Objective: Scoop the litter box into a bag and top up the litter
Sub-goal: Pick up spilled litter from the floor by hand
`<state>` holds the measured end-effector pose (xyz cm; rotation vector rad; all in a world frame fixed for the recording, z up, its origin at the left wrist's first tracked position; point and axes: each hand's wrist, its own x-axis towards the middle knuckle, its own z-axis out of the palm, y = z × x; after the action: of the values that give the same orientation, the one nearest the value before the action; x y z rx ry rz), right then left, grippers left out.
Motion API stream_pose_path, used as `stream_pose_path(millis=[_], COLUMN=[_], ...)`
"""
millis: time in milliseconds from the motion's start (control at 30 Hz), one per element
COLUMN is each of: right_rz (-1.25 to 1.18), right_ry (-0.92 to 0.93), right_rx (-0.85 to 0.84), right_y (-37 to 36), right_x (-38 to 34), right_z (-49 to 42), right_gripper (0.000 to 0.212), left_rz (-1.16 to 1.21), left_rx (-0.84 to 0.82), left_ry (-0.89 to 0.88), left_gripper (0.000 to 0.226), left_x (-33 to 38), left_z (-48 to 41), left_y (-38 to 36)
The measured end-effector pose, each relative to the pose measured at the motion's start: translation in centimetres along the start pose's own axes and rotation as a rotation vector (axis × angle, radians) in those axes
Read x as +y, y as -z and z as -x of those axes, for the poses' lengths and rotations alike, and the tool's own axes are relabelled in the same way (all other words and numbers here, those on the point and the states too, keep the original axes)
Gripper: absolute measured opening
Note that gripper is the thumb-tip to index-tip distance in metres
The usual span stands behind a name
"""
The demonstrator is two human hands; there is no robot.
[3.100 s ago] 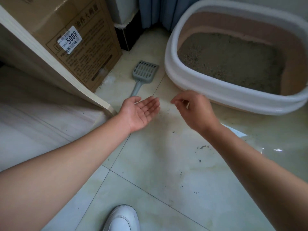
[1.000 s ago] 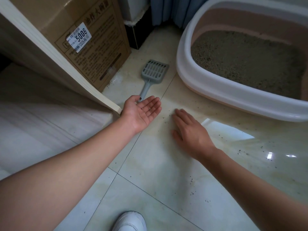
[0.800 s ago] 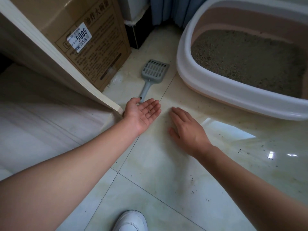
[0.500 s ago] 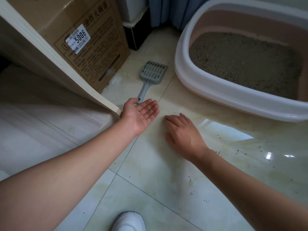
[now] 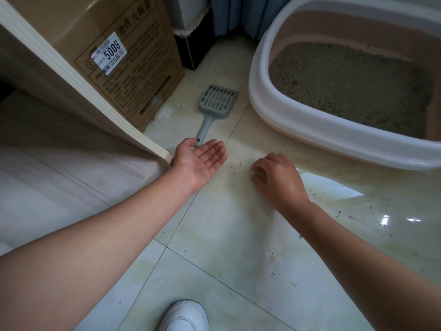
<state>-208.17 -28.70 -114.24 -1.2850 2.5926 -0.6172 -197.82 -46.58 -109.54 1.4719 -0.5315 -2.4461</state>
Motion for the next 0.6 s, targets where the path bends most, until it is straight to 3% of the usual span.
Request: stream_pose_path(millis=[133,333,600], right_rz=[0.008,0.007,-0.098], right_ry=[0.019,-0.016,-0.055], right_rx=[-0.033,-0.062,-0.047], right_y=[-0.2,-0.5,3.9], right_x=[-0.7,-0.9,3.3], right_z=[-0.5,-1.0,0.6], right_gripper=[0.004,0.015,0.019], left_rz=[-0.005,-0.022,-0.197], left_rx=[-0.001,0.002,-0.104], left_ry=[0.005,0.026,0.219], left_gripper=[0.039,0.039,0.043], left_x=[0.0,-0.1,-2.2], left_z=[-0.1,-0.3,0.7], left_y=[0.1,0.3,-0.6])
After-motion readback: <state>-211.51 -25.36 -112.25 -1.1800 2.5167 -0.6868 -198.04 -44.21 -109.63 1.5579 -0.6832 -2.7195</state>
